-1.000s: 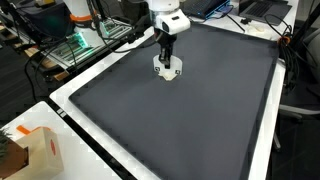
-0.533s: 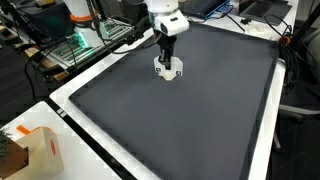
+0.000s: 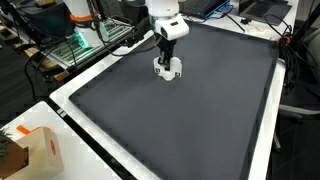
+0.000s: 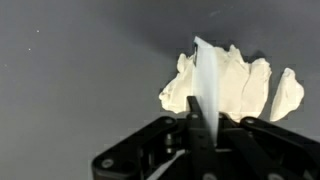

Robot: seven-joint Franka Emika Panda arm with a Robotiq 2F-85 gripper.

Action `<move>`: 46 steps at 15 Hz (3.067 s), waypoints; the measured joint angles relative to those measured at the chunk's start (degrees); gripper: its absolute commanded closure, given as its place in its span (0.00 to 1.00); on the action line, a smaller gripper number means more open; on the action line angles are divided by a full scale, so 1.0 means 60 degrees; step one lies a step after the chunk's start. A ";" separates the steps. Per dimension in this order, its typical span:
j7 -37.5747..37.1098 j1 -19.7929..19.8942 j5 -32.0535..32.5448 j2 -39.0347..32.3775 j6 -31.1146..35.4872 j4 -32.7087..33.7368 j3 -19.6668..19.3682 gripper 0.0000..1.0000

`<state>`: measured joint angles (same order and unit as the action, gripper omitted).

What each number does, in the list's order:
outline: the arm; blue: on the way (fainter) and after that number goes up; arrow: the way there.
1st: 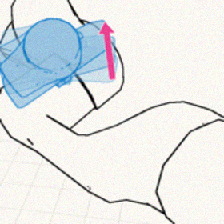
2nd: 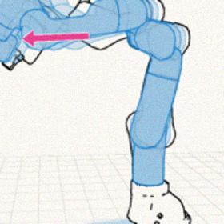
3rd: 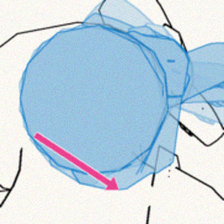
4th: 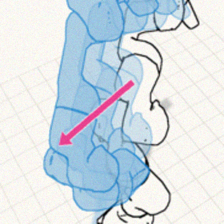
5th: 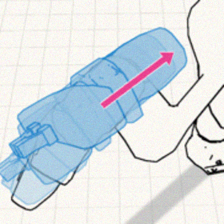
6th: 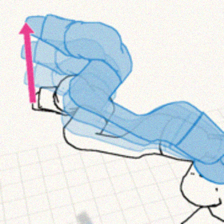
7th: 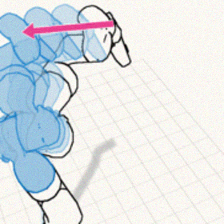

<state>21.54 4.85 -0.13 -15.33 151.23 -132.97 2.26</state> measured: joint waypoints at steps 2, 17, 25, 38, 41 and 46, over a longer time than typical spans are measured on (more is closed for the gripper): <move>0.0000 0.0036 0.0000 -0.0004 -0.0143 0.0018 0.0000 0.99; 0.1787 0.0514 -0.0880 -0.0199 -0.0314 0.0240 0.0317 0.99; 0.2074 0.0467 -0.0894 -0.1241 -0.1213 0.1996 0.0594 0.99; 0.1708 0.0364 -0.0486 -0.1729 -0.2143 0.2948 0.0527 0.99; 0.1634 0.0434 -0.0506 -0.1413 -0.1823 0.2397 0.0490 0.99; 0.1123 0.0435 -0.0498 -0.0725 -0.1292 0.1236 0.0271 0.99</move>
<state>28.27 7.46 -3.12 -19.68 143.48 -125.55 3.89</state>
